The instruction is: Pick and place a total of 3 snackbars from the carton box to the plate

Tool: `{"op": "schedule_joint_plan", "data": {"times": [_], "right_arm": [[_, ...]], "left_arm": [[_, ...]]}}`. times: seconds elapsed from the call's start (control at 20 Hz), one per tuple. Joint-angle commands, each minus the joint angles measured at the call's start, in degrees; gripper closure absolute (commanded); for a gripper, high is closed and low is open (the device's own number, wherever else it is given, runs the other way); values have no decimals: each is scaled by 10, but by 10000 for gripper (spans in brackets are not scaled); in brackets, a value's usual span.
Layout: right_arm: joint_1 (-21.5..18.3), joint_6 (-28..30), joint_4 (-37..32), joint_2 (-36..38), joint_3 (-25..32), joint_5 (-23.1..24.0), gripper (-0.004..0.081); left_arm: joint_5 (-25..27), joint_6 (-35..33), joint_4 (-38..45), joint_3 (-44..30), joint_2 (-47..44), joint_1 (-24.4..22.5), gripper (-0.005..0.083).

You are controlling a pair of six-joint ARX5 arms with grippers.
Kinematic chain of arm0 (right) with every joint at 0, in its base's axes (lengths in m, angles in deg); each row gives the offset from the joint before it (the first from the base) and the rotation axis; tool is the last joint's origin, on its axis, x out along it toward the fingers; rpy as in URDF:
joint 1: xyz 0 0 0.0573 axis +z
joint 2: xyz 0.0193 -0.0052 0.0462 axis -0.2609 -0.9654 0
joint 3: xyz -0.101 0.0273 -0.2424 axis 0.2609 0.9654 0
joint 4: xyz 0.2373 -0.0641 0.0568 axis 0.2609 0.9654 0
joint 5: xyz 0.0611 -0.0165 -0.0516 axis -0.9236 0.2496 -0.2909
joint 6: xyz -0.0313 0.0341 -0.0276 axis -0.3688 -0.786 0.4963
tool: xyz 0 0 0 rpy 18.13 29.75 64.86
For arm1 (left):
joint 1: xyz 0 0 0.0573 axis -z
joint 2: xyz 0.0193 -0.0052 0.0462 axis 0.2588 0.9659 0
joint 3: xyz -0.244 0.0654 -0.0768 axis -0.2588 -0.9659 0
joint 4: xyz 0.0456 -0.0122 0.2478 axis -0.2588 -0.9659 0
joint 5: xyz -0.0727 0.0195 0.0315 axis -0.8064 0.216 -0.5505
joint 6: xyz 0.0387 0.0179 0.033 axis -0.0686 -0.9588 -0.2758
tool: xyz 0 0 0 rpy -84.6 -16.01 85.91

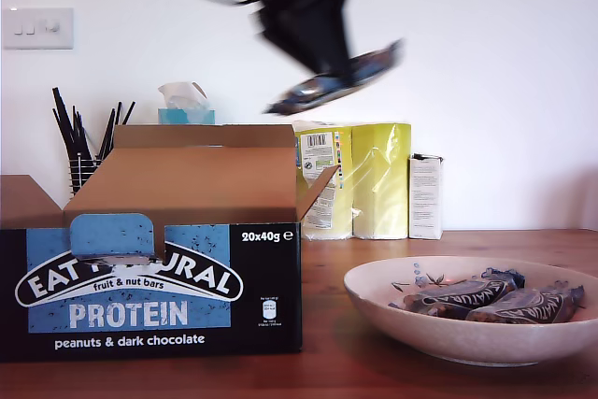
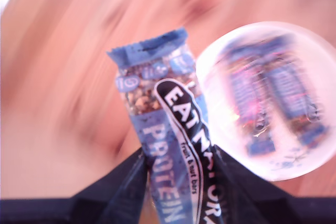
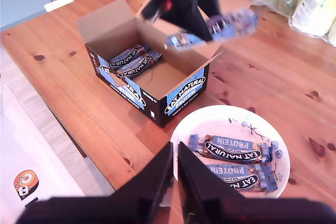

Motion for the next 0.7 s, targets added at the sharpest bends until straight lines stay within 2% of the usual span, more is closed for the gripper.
{"op": "schedule_joint_plan", "data": {"times": [0.0,0.25,0.5,0.65], "right_arm": [[2,-4,6,3,10,0,783],[2,-33,40,36,10,0,783],[2,-67,46,104,9,1,783],[2,-78,60,130,9,6,783]], "left_arm": [[-2,-90,28,-7,7,21,525],[-9,-285,120,-7,25,75,525],[-27,-462,144,-7,88,78,525],[-28,-520,147,-7,121,78,525]]}}
